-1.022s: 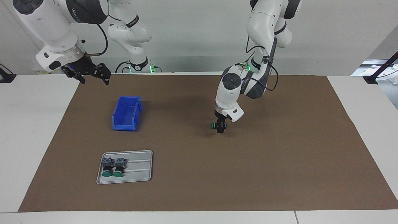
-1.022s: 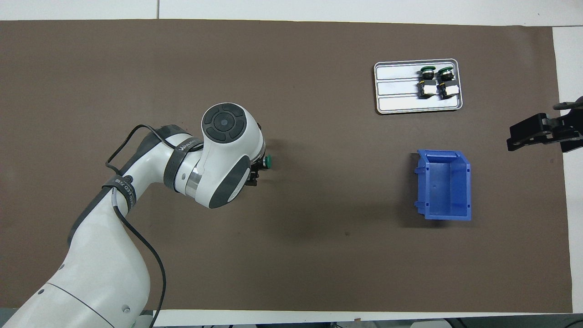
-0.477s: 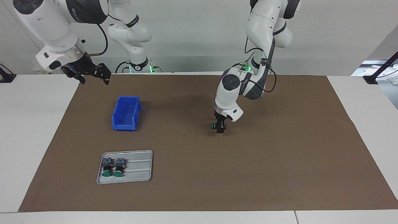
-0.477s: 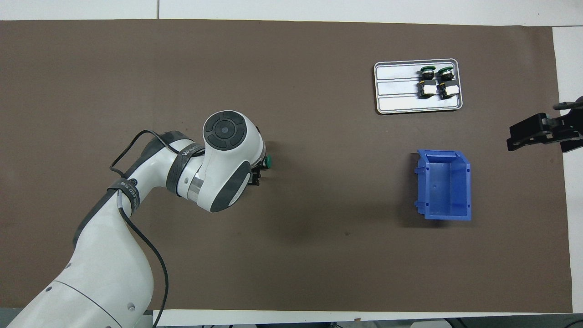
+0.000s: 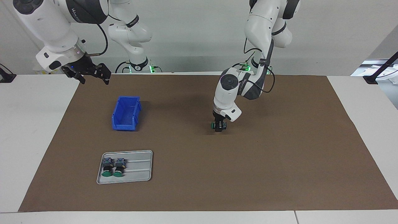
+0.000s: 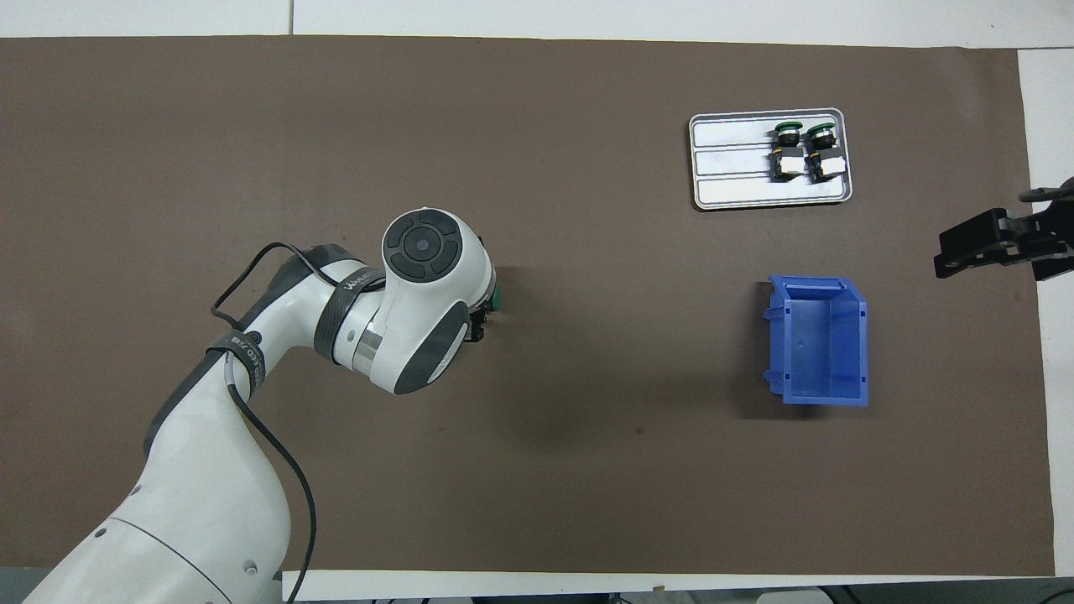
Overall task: Place and press button with both arms
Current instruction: 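Close the left gripper around the black button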
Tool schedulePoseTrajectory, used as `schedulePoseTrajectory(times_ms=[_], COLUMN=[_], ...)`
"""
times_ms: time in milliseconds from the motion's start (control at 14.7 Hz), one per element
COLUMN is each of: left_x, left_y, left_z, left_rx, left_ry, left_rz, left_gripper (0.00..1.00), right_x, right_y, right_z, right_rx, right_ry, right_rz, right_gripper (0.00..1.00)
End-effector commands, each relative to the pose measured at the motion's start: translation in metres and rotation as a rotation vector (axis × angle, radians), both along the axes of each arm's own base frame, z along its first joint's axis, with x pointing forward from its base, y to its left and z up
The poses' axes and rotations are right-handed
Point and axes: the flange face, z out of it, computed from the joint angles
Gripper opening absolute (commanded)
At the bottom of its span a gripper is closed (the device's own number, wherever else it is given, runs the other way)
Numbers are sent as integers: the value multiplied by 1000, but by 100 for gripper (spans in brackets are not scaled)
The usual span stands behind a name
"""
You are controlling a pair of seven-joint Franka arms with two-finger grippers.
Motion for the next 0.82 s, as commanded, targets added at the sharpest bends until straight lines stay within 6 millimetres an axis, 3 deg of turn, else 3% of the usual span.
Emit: schedulePoseTrajectory(times_ms=[0,204,341,749], left_x=[-3,-2,0,9], left_y=[0,0,-1,11], left_z=[-3,-2,1,26], left_rx=[-10,-11,-12,-36], left_ry=[-8,-9,-10,-35], left_rz=[12,9,10,23], left_gripper=[35,22,19,19], right_x=[-6,-6,-6,-6], right_y=[0,0,0,0], right_z=[1,1,1,1], right_rx=[0,0,0,0], right_ry=[-7,-7,-7,-7], right_rz=[15,15,15,15], right_gripper=[100,100,100,99])
